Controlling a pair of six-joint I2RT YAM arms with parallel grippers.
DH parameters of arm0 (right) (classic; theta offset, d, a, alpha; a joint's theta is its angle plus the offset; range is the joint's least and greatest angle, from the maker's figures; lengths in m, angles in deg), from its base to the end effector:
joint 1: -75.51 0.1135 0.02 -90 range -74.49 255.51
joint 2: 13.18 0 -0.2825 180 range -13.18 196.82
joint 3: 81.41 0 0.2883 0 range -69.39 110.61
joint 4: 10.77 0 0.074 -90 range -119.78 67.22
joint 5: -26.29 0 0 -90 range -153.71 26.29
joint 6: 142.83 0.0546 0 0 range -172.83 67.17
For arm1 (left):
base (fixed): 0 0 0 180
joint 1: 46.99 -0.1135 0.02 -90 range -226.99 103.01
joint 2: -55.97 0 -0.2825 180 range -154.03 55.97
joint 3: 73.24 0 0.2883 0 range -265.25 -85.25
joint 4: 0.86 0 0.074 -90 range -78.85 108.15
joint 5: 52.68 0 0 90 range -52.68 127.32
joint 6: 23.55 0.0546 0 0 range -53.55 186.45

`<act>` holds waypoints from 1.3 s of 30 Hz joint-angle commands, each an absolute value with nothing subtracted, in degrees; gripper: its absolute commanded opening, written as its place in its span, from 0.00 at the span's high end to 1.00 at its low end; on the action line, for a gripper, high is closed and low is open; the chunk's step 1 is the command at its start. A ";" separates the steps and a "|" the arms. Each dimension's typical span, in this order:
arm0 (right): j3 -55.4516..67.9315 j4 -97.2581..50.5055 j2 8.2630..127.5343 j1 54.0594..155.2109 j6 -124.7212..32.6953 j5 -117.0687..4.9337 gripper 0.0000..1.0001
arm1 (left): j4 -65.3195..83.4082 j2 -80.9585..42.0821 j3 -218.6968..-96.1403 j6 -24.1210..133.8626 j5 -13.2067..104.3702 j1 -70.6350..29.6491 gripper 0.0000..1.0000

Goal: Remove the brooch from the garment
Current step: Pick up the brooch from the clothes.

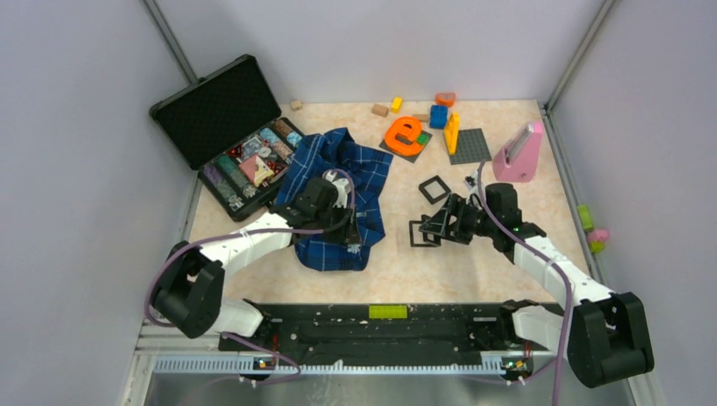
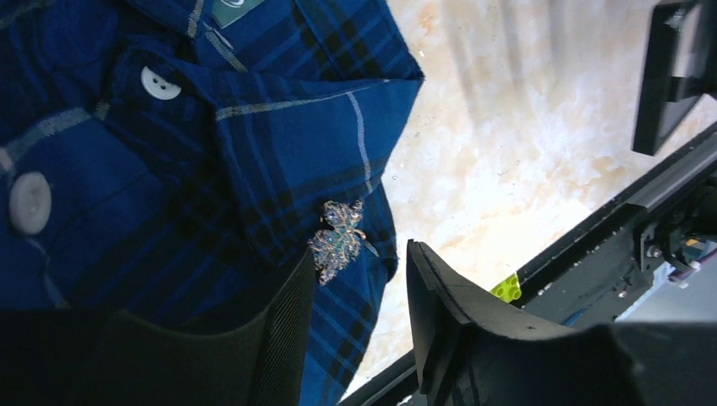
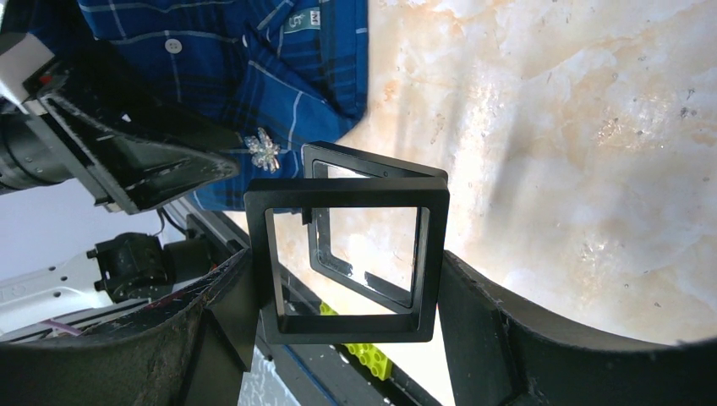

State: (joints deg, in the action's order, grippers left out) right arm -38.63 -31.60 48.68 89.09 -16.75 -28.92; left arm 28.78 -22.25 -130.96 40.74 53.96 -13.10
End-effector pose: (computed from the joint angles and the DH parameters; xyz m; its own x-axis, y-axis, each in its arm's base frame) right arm 0.2361 0.0891 0.1921 -0.8681 0.2879 -0.4043 -0.1324 0.6508 0.7476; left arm 0.2514 -0.1877 0.1921 -0.8720 0.0850 -0.4821 0.3422 0.8101 -0.4761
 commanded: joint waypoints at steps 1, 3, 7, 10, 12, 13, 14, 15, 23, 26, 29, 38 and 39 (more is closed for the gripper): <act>-35.91 -31.28 46.95 88.38 -17.13 -27.99 0.45 | 29.82 -24.60 -134.64 43.80 51.21 -13.38 0.52; -35.91 -31.47 46.85 88.36 -17.28 -28.02 0.45 | 29.55 -25.24 -134.63 44.64 51.11 -13.35 0.52; -35.60 -31.68 46.67 88.41 -17.29 -28.02 0.45 | 29.48 -26.06 -135.12 45.39 50.17 -13.48 0.52; -35.28 -31.88 46.77 88.34 -17.36 -28.02 0.45 | 29.23 -26.12 -135.50 45.83 50.91 -13.46 0.52; -35.13 -32.08 46.80 88.40 -17.43 -28.11 0.45 | 29.04 -25.87 -135.58 46.22 51.45 -13.50 0.52; -35.12 -32.10 46.70 88.35 -17.36 -28.05 0.45 | 29.23 -26.04 -135.73 46.57 51.01 -13.44 0.53; -35.19 -32.10 46.63 88.41 -17.35 -27.96 0.45 | 29.92 -26.56 -136.05 46.77 49.89 -13.50 0.53; -35.21 -32.09 46.59 88.37 -17.38 -27.92 0.45 | 31.18 -27.20 -136.41 46.96 49.39 -13.48 0.54; -35.51 -32.26 45.88 88.36 -17.39 -28.11 0.45 | 34.27 -30.75 -137.05 46.17 51.74 -13.52 0.64; -35.56 -32.05 45.81 88.40 -17.27 -28.20 0.45 | 34.90 -31.03 -137.15 45.91 52.61 -13.58 0.68; -35.64 -32.00 45.79 88.38 -17.29 -28.20 0.45 | 35.48 -30.50 -137.02 45.64 54.00 -13.58 0.69; -35.91 -31.29 46.03 88.36 -16.78 -27.90 0.46 | 36.68 -30.06 -137.74 44.93 55.35 -13.96 1.00; -35.91 -31.27 46.00 88.30 -16.85 -27.98 0.46 | 36.64 -29.87 -137.91 44.84 55.56 -13.95 1.00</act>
State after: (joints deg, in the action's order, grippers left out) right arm -38.15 -32.71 47.20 89.09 -16.77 -28.86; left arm 36.05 -30.84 -135.68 45.28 53.96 -13.47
